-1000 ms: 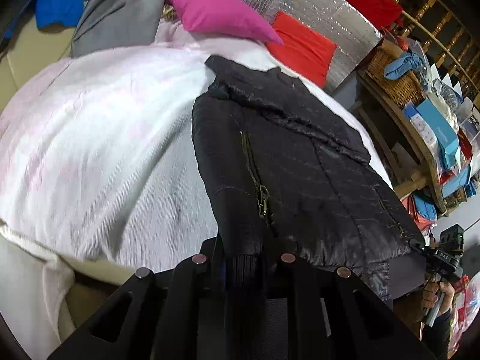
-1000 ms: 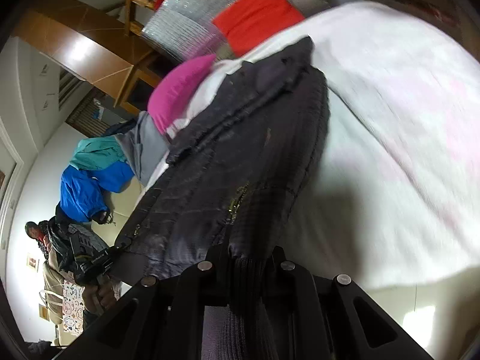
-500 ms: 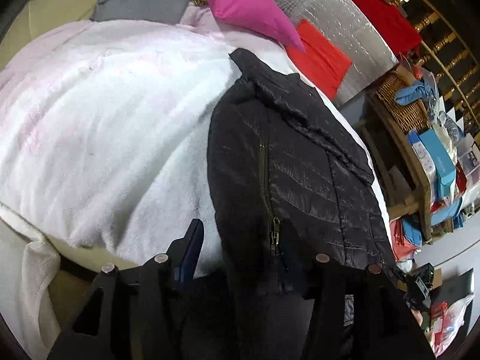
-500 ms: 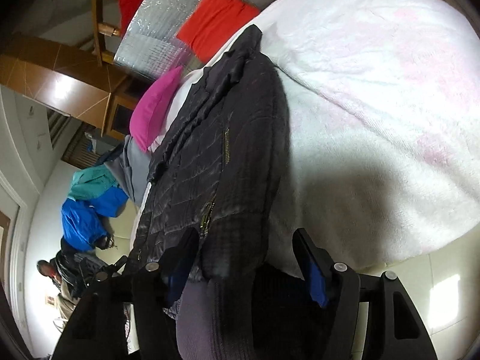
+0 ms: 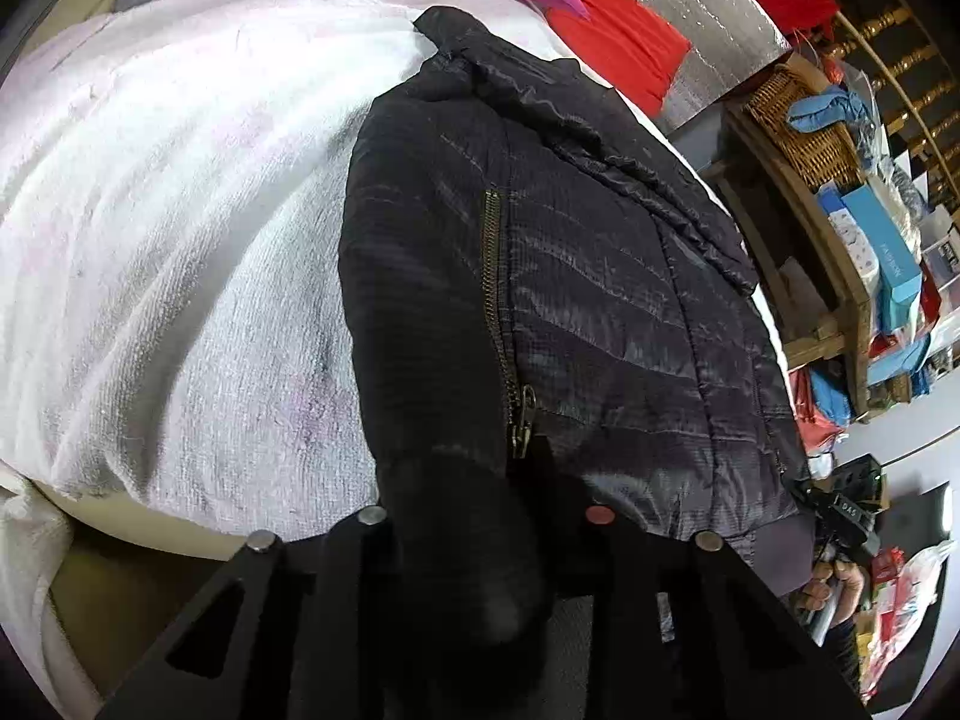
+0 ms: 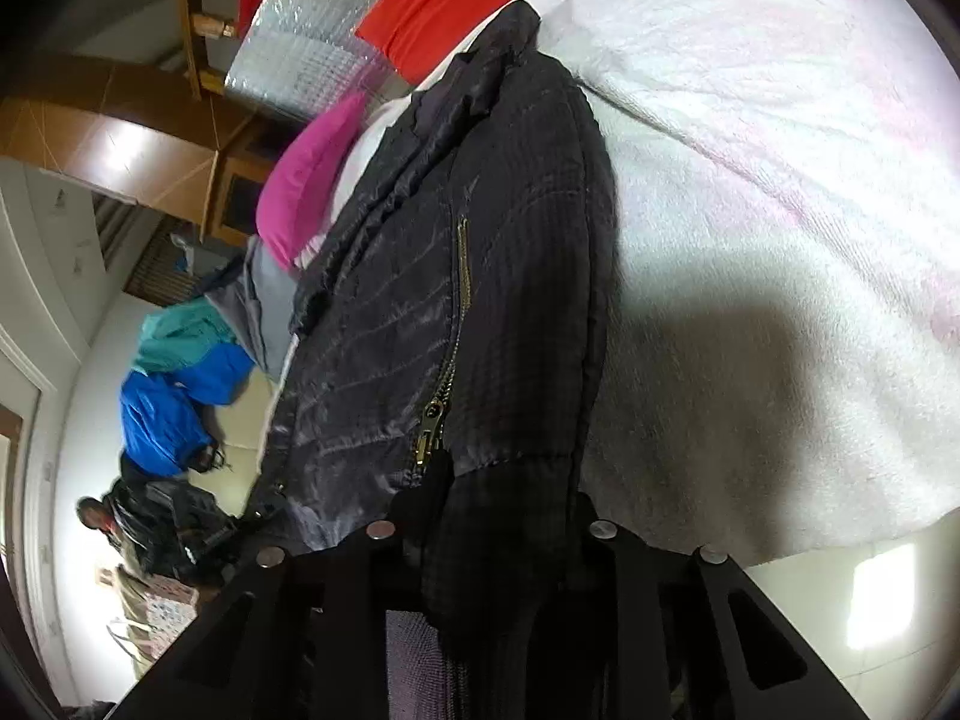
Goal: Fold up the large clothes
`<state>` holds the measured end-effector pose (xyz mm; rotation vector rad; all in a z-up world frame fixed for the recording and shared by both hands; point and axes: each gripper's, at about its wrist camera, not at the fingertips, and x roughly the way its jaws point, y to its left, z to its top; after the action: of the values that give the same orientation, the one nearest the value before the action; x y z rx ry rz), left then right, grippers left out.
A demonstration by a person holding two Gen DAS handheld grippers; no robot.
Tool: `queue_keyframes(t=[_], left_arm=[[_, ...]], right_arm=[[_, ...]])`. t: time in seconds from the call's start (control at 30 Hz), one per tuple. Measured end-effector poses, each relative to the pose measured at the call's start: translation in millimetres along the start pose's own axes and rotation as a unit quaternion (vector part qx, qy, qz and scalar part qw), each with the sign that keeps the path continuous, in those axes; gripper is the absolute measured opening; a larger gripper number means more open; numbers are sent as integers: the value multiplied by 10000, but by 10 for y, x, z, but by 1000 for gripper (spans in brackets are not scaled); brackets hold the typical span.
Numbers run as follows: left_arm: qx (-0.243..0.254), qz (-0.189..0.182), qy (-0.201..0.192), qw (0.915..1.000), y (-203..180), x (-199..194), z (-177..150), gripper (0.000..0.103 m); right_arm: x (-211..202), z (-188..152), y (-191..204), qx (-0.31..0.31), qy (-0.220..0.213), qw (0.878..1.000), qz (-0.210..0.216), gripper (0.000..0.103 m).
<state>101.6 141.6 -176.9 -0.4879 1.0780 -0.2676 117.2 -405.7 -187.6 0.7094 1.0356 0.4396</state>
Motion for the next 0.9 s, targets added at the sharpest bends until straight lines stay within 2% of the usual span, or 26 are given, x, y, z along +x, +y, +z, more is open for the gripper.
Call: queue_keyframes(t=[0.17, 0.3, 0.9], left_arm=[[401, 531, -160, 9977, -165, -59, -47, 24], [603, 804, -230, 9947, -271, -48, -59, 23], [804, 997, -334, 9912, -312, -102, -94, 22]], right_arm=[[23, -3, 38, -21, 62, 9999, -155, 25], [18, 5, 100, -114, 96, 9994, -309, 24], [40, 15, 121, -243, 188, 9983, -489, 24]])
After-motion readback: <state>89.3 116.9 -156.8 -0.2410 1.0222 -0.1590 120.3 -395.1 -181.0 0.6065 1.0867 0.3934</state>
